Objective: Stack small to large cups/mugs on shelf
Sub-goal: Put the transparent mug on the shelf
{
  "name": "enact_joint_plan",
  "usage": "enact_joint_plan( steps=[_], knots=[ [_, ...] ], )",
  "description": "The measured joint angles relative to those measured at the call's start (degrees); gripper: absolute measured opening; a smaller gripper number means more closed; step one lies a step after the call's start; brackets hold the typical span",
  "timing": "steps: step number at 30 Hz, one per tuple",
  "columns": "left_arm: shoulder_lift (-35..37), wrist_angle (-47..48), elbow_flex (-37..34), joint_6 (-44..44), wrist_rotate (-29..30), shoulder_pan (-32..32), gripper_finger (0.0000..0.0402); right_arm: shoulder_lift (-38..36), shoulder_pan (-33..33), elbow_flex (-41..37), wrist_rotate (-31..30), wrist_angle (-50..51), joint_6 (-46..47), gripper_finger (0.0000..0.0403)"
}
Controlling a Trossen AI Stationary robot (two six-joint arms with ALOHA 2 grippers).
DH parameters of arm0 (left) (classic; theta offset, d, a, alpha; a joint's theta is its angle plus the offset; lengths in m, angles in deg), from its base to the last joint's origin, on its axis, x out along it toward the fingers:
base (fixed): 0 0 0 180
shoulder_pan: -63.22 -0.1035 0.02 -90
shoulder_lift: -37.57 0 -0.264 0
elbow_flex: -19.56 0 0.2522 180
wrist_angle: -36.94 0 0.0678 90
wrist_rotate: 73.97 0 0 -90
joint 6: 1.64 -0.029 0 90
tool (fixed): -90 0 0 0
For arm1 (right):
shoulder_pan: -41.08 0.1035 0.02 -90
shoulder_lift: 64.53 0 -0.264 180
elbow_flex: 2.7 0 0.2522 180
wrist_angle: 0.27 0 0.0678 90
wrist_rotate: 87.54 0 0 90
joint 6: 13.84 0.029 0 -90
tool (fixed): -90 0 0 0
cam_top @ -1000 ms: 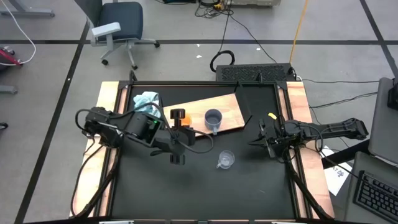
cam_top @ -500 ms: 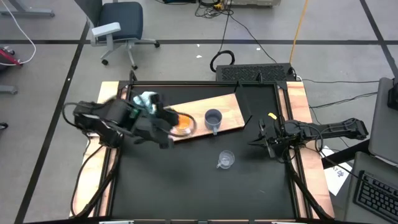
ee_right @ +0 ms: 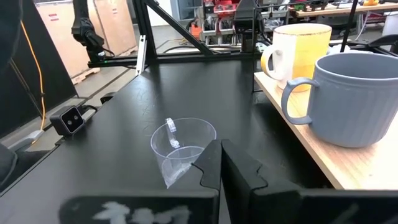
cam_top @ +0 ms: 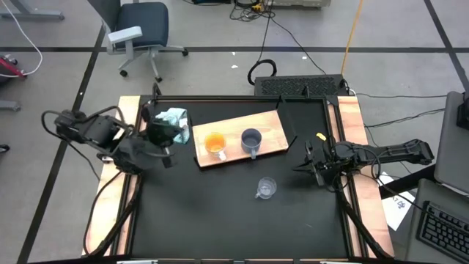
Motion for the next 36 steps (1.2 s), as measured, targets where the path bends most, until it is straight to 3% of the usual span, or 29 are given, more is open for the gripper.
enact_joint_plan(
  steps=[5, 14, 23, 27, 36],
  knots=[
    [10.1, -19.6, -17.5, -3.5, 1.2, 3.4, 0.0000, 0.0, 0.0, 0.0, 0.0, 0.1, 0.3, 0.0000],
    [24.3, -58.9, -43.8, -25.9, -5.3, 7.2, 0.0000, 0.0, 0.0, 0.0, 0.0, 0.0, 0.3, 0.0000],
    [35.9, -66.0, -60.4, -25.1, -5.4, 5.9, 0.0000, 0.0, 0.0, 0.0, 0.0, 0.0, 0.3, 0.0000],
    [40.8, -66.4, -65.3, -24.0, -1.3, 5.8, 0.0000, 0.0, 0.0, 0.0, 0.0, 0.3, 0.4, 0.0000],
    [51.1, -69.4, -76.8, -23.9, 1.5, 5.8, 0.0000, 0.0, 0.0, 0.0, -0.3, 0.4, -0.5, 0.0000]
  ],
)
